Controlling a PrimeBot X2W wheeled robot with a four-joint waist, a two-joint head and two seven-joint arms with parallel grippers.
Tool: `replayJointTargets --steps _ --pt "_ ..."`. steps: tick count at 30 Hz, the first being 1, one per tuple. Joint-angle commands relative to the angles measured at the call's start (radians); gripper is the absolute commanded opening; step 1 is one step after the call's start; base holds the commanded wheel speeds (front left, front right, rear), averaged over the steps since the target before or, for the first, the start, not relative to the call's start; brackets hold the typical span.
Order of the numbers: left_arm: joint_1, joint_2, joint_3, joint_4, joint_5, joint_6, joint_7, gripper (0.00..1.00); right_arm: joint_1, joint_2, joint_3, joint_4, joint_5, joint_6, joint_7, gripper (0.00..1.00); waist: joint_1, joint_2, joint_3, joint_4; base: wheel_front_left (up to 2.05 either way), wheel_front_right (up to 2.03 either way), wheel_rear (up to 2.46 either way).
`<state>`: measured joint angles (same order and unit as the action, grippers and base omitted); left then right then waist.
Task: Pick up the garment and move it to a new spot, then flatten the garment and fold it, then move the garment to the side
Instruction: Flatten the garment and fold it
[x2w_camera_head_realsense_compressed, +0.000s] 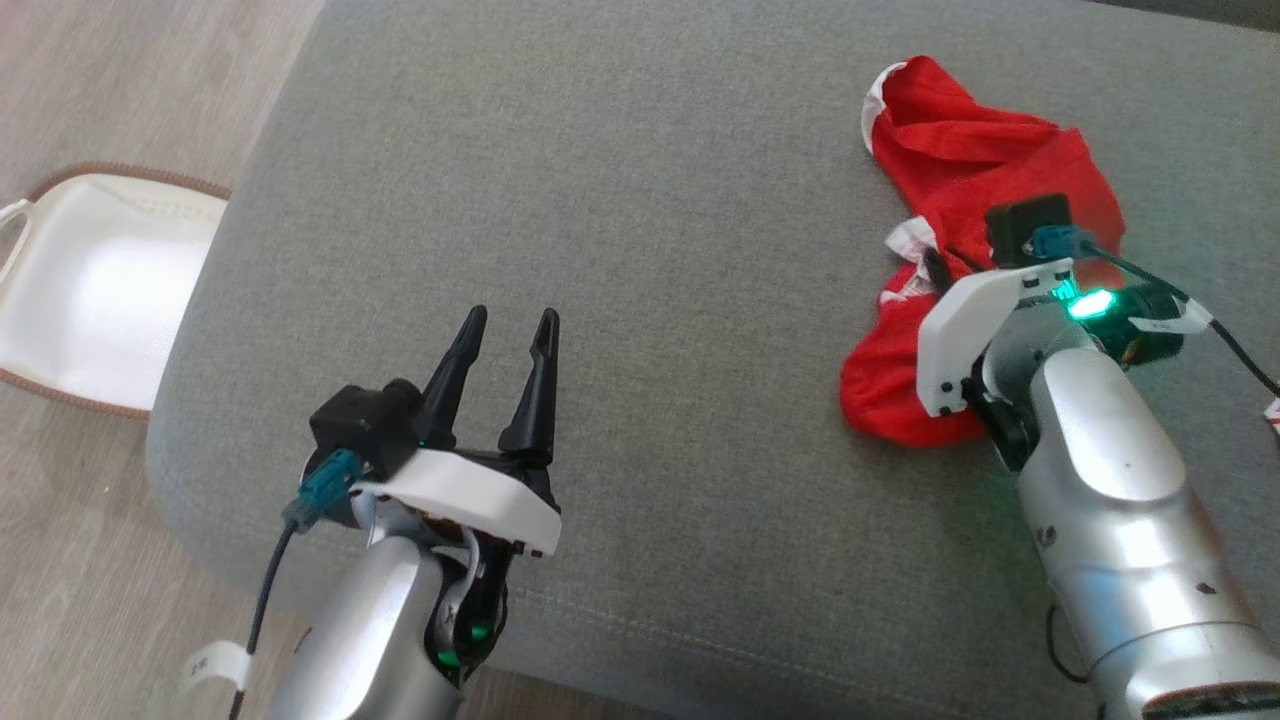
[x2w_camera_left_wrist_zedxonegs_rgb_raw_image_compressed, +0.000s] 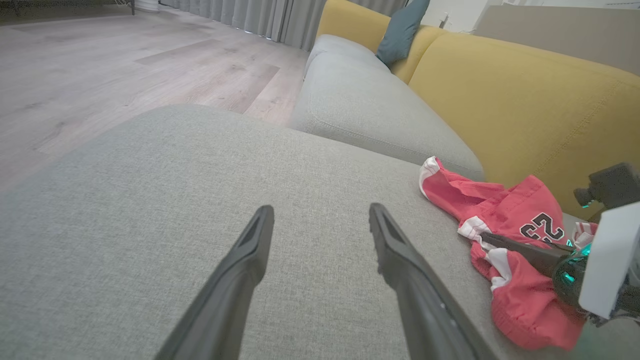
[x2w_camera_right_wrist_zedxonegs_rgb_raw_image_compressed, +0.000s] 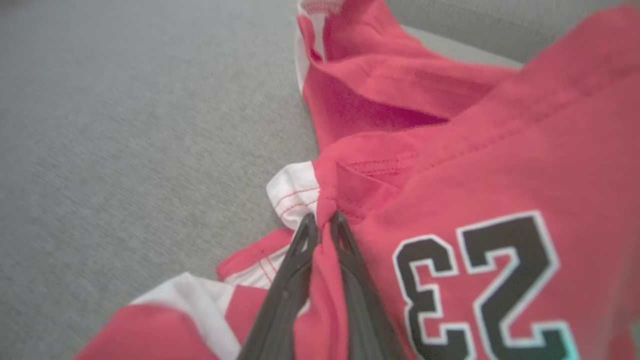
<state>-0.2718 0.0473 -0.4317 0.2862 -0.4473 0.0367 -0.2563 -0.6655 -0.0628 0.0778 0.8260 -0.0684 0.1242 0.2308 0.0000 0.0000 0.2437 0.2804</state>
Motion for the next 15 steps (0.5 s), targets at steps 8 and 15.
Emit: replayJointTargets --steps 8,15 --pt "-0.024 0.003 0.035 -0.024 -0.003 0.01 -0.005 1.0 -0.128 0.013 0.201 -0.082 0.223 0.007 -0.167 0.0 0.0 0.0 -0.049 -0.04 0.0 0.0 0.0" --pt "-0.005 0.003 0.051 -0.029 0.001 0.013 -0.005 1.0 -0.289 0.013 0.287 -0.212 0.478 0.007 -0.299 0.0 0.0 0.0 -0.075 -0.073 0.0 0.0 0.0"
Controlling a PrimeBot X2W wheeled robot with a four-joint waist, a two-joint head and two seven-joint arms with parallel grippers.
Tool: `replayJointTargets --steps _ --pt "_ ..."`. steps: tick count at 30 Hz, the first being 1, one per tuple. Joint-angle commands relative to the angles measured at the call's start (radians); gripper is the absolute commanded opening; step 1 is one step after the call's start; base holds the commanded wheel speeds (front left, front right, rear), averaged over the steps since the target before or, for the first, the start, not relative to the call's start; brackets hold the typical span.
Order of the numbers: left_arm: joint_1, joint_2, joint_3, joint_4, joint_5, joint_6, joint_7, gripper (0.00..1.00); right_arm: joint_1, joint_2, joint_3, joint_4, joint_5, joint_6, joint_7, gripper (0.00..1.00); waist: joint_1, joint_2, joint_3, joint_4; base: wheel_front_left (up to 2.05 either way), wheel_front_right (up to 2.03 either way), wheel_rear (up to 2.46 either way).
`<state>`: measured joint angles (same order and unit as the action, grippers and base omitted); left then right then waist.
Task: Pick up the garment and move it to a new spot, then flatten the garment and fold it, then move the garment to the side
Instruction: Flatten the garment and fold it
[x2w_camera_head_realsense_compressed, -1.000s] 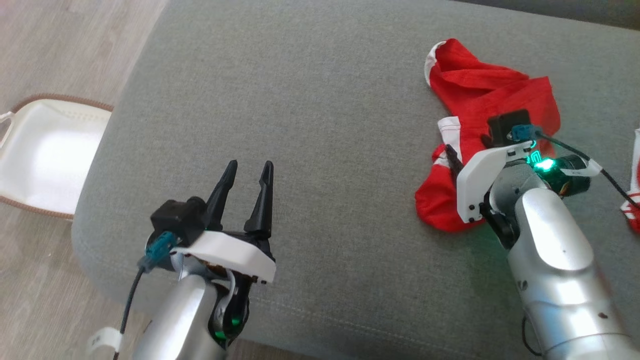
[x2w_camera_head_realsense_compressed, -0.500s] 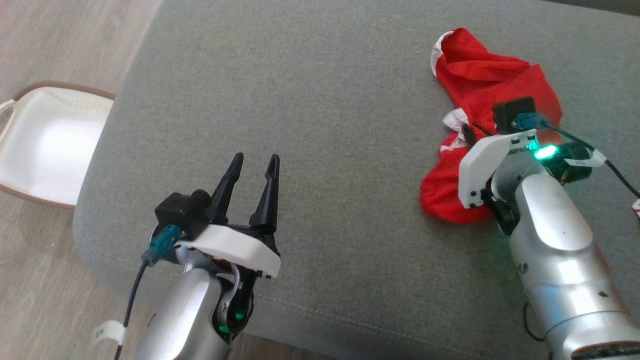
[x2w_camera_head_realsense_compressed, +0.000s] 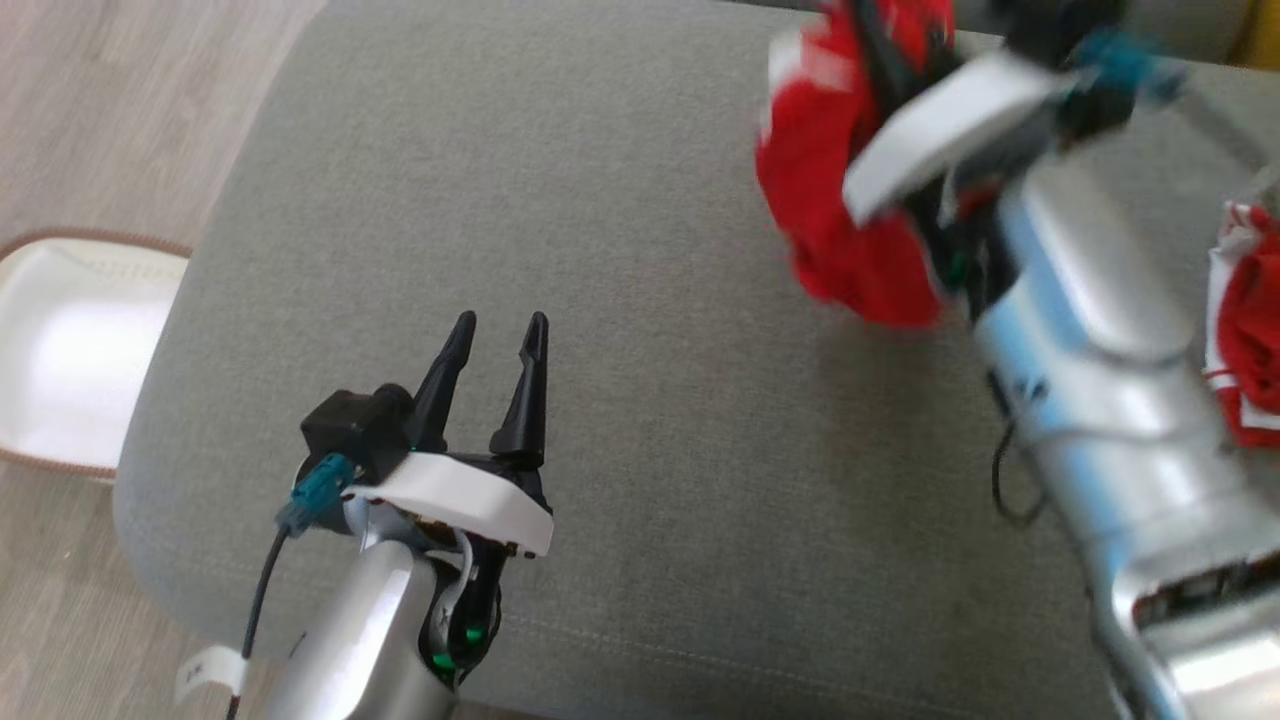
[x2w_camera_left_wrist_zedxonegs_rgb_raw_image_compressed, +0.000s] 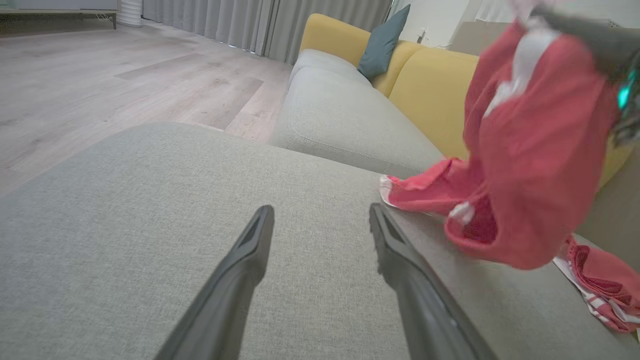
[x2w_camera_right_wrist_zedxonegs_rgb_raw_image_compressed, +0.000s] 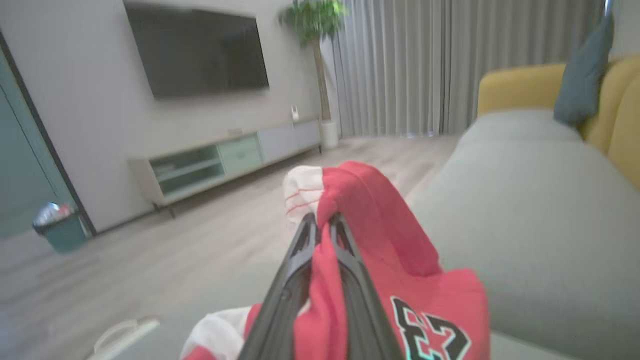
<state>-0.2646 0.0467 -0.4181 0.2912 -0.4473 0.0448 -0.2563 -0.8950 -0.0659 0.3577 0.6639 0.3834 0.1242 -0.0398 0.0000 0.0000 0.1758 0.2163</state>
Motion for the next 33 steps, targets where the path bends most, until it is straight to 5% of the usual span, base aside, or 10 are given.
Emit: replayJointTargets --steps 1,10,19,26,27,28,29,33 --pt "-0.012 0.004 0.037 -0.034 0.001 0.005 -0.005 1.0 -0.06 0.016 0.007 -0.05 0.026 0.007 -0.029 0.0 0.0 0.0 -0.007 -0.009 0.0 0.0 0.0" --pt "0.011 0.004 0.071 -0.047 0.017 0.004 -0.005 1.0 -0.102 0.014 -0.209 -0.025 0.144 0.007 -0.139 0.0 0.0 0.0 -0.023 -0.042 0.0 0.0 0.0" --pt "0.026 0.004 0.083 -0.052 0.034 -0.003 -0.005 1.0 0.21 -0.065 -0.409 -0.012 0.11 0.007 -0.131 0.0 0.0 0.0 -0.014 -0.069 0.0 0.0 0.0" --pt "0.028 0.004 0.087 -0.042 0.049 -0.008 -0.005 1.0 0.405 -0.062 -0.531 -0.06 0.063 0.007 -0.104 0.0 0.0 0.0 -0.015 -0.104 0.0 0.0 0.0" --pt "0.029 0.004 0.088 -0.04 0.051 -0.009 -0.005 1.0 0.423 -0.058 -0.544 -0.07 0.05 0.007 -0.1 0.05 0.0 0.0 -0.016 -0.11 0.0 0.0 0.0" --pt "0.029 0.004 0.088 -0.038 0.053 -0.01 -0.005 1.0 0.44 -0.055 -0.559 -0.078 0.031 0.007 -0.097 0.64 0.0 0.0 -0.018 -0.115 0.0 0.0 0.0" --pt "0.028 0.004 0.088 -0.035 0.054 -0.011 -0.005 1.0 0.453 -0.05 -0.579 -0.085 0.014 0.007 -0.093 1.0 0.0 0.0 -0.02 -0.12 0.0 0.0 0.0" --pt "0.023 0.004 0.092 -0.029 0.058 -0.014 -0.005 1.0 0.489 -0.02 -0.623 -0.141 -0.043 0.007 -0.077 1.0 0.0 0.0 -0.03 -0.136 0.0 0.0 0.0"
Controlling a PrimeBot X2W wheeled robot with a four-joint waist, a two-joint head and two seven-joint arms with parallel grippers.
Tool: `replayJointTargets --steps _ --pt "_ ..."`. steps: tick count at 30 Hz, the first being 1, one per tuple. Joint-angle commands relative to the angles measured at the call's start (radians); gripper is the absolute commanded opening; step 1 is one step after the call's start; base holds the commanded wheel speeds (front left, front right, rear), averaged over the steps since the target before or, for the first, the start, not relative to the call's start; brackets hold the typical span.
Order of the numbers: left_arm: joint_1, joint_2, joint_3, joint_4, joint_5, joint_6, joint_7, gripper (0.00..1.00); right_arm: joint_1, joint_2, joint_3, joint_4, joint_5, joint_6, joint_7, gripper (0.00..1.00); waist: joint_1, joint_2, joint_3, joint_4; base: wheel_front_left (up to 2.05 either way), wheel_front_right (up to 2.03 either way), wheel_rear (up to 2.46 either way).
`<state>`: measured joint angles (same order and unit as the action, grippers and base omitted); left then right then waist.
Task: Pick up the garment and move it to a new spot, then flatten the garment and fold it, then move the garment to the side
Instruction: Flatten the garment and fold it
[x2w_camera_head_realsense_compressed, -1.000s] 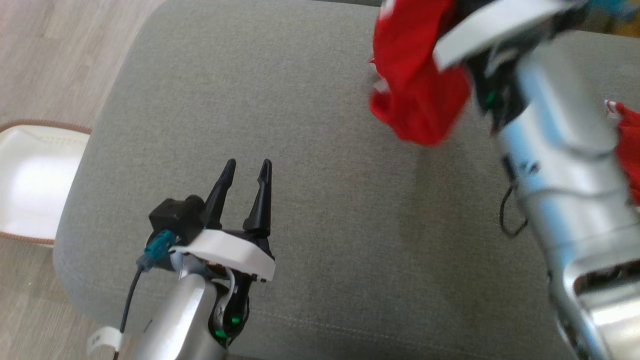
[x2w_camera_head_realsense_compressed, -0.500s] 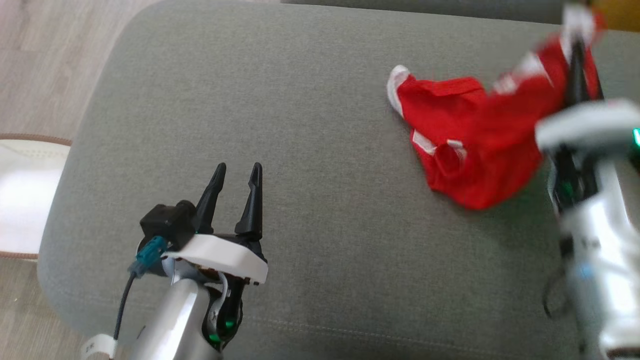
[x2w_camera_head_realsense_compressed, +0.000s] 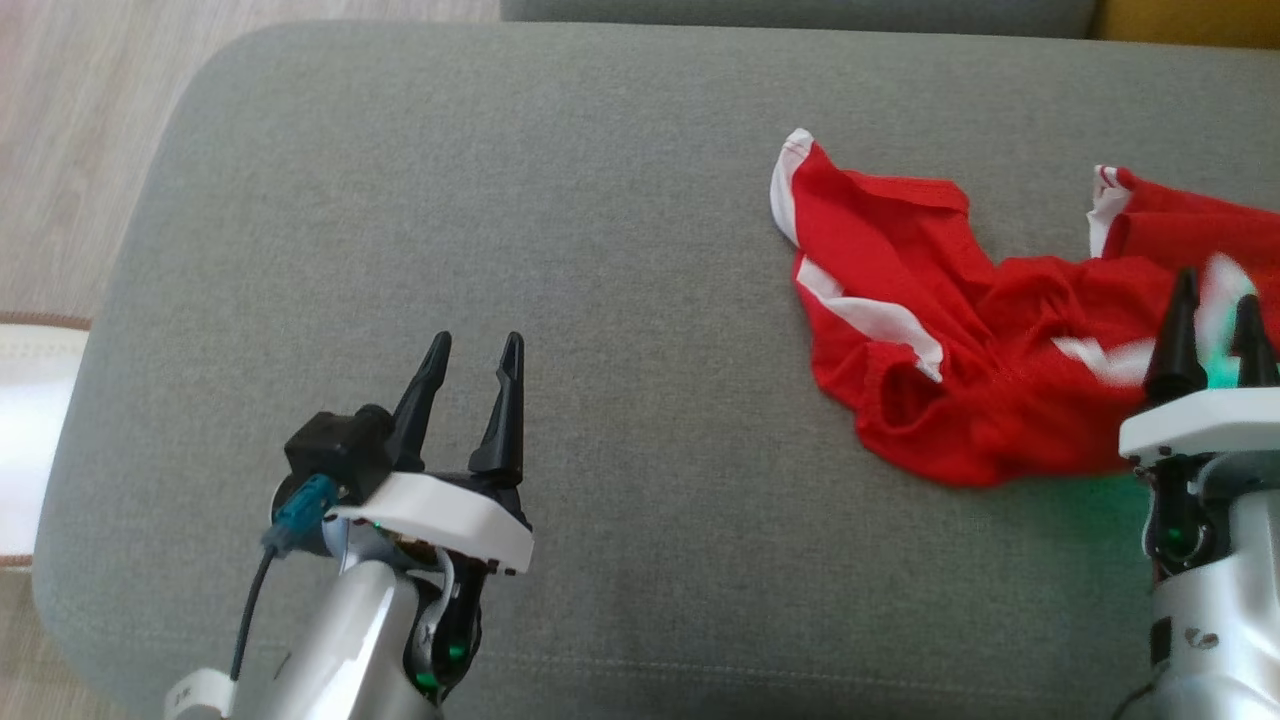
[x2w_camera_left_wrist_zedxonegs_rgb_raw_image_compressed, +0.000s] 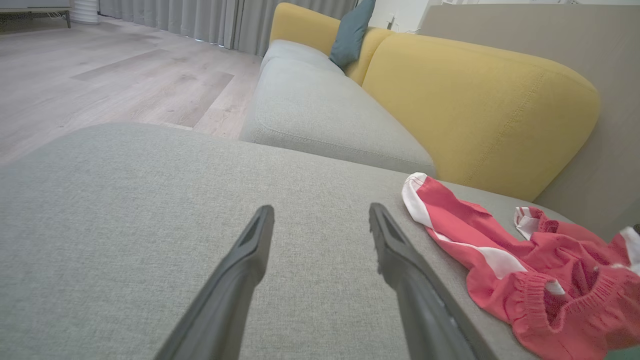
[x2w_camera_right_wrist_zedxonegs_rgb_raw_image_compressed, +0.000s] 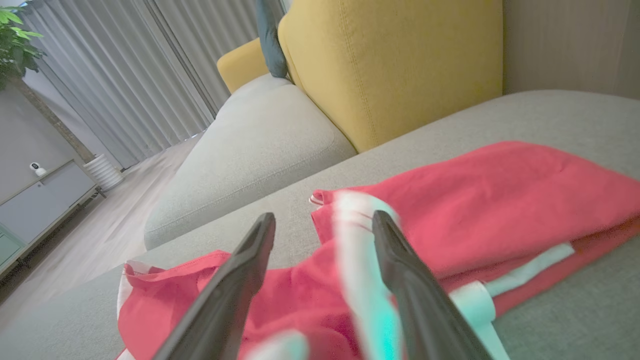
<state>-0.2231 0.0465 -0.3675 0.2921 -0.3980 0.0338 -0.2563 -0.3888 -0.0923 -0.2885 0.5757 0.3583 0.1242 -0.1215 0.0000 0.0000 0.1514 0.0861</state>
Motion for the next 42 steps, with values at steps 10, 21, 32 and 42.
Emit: replayJointTargets --steps 10,21,32,42 --pt "-0.012 0.004 0.039 -0.035 0.009 -0.007 -0.006 1.0 0.102 0.039 0.115 -0.305 -0.108 0.007 0.027 1.0 0.0 0.0 -0.033 -0.036 0.0 0.0 0.0" --pt "-0.005 0.004 0.022 -0.033 0.01 -0.008 -0.006 1.0 0.257 0.042 0.285 -0.413 -0.093 0.007 0.033 1.0 0.0 0.0 -0.041 -0.043 0.0 0.0 0.0" --pt "-0.012 0.004 0.003 -0.03 -0.001 -0.006 -0.006 1.0 0.218 0.038 0.38 -0.336 -0.36 0.007 0.144 1.0 0.0 0.0 -0.027 -0.01 0.0 0.0 0.0" --pt "-0.023 0.004 0.003 -0.038 -0.008 0.0 -0.006 1.0 0.118 0.004 0.387 -0.204 -0.547 0.007 0.176 1.0 0.0 0.0 0.014 0.024 0.0 0.0 0.0"
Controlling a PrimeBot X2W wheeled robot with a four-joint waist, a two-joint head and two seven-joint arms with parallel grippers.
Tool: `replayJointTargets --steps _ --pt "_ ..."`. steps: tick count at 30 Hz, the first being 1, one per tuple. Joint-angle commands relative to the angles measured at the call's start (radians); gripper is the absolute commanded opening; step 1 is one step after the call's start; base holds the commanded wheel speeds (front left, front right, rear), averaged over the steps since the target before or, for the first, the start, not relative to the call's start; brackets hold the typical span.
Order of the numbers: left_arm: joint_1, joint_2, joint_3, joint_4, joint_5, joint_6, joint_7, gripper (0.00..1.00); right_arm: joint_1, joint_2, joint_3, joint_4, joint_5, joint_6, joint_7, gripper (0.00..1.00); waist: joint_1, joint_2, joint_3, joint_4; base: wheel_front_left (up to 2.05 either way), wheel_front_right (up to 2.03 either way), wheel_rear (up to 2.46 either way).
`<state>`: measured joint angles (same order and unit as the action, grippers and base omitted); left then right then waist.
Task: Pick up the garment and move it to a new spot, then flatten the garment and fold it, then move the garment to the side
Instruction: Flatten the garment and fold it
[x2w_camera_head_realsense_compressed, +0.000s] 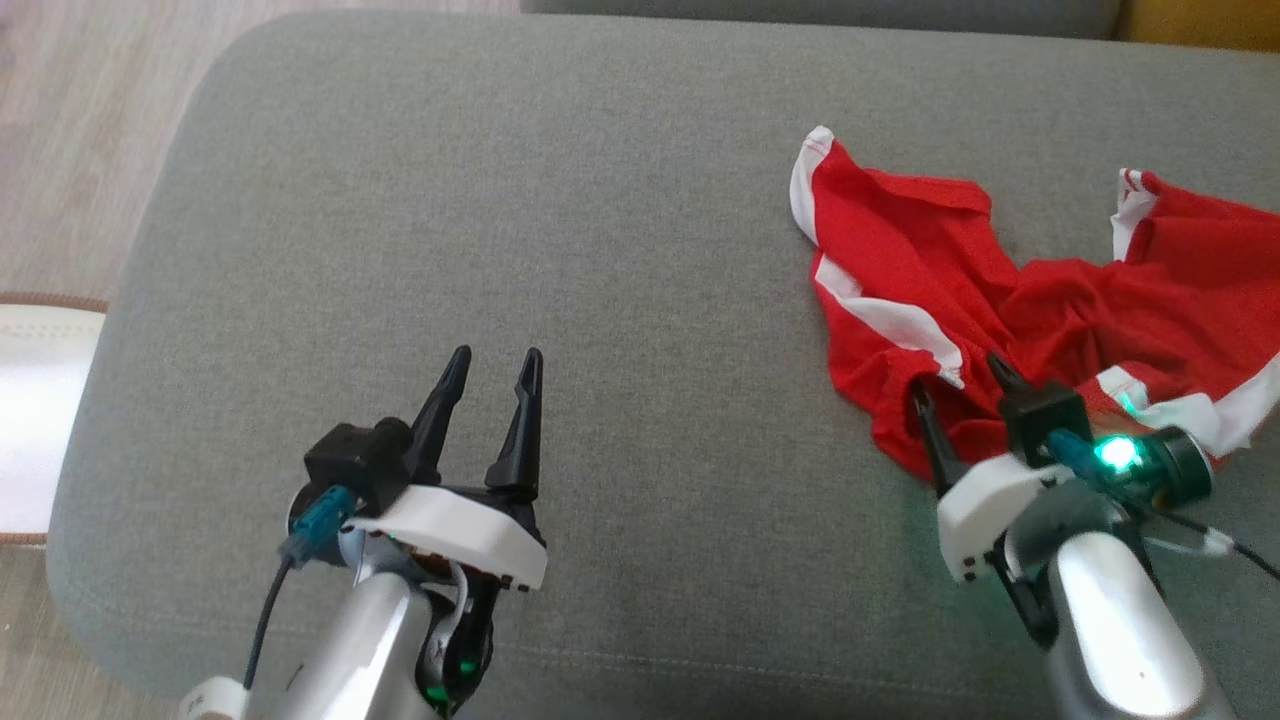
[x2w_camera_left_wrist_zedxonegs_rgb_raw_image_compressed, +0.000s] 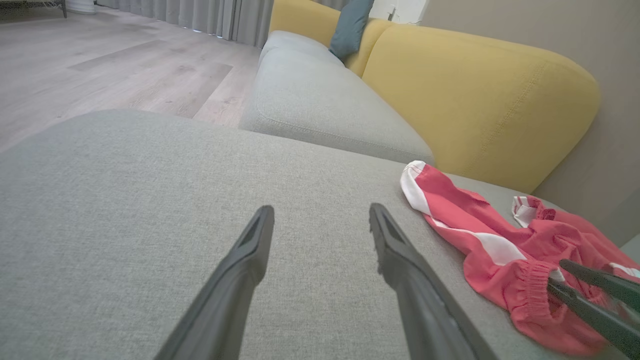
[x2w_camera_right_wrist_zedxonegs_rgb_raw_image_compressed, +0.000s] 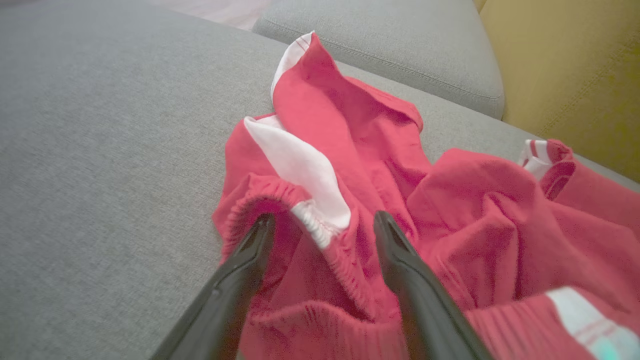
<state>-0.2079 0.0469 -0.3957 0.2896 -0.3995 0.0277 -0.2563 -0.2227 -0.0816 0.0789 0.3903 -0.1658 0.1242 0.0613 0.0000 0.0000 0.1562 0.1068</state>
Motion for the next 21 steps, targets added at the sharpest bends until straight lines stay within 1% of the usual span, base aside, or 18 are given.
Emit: replayJointTargets --steps 1,3,4,5,7,10,14,15,21 --pt "-0.038 0.003 0.032 -0.036 -0.005 0.006 -0.006 1.0 -0.06 -0.004 0.021 -0.007 -0.039 0.007 -0.008 1.0 0.0 0.0 0.013 0.003 0.0 0.0 0.0" --pt "-0.039 0.003 0.034 -0.036 -0.004 0.005 -0.006 1.0 -0.084 0.003 0.028 0.019 -0.066 0.007 -0.015 1.0 0.0 0.0 0.022 0.003 0.0 0.0 0.0" --pt "-0.04 0.003 0.036 -0.036 -0.002 0.005 -0.006 1.0 -0.096 0.007 0.031 0.033 -0.079 0.007 -0.02 0.44 0.0 0.0 0.026 0.003 0.0 0.0 0.0" --pt "-0.041 0.003 0.037 -0.036 -0.001 0.004 -0.006 1.0 -0.108 0.011 0.031 0.043 -0.091 0.007 -0.03 0.0 0.0 0.0 0.03 0.003 0.0 0.0 0.0" --pt "-0.043 0.003 0.04 -0.036 0.003 0.003 -0.006 1.0 -0.131 0.021 0.021 0.061 -0.101 0.007 -0.056 0.0 0.0 0.0 0.037 0.002 0.0 0.0 0.0" --pt "-0.047 0.003 0.045 -0.032 0.013 0.001 -0.006 1.0 -0.165 0.03 0.02 0.082 -0.081 0.007 -0.098 0.0 0.0 0.0 0.043 0.0 0.0 0.0 0.0" --pt "-0.049 0.003 0.051 -0.025 0.022 -0.005 -0.006 1.0 -0.215 0.031 0.077 0.093 0.029 0.007 -0.139 0.0 0.0 0.0 0.042 -0.001 0.0 0.0 0.0" --pt "-0.049 0.003 0.051 -0.025 0.022 -0.005 -0.006 1.0 -0.215 0.031 0.077 0.093 0.029 0.007 -0.139 0.0 0.0 0.0 0.042 -0.001 0.0 0.0 0.0" --pt "-0.048 0.003 0.049 -0.019 0.026 -0.009 -0.006 1.0 -0.316 0.031 0.107 0.118 0.118 0.007 -0.151 0.0 0.0 0.0 0.036 0.005 0.0 0.0 0.0"
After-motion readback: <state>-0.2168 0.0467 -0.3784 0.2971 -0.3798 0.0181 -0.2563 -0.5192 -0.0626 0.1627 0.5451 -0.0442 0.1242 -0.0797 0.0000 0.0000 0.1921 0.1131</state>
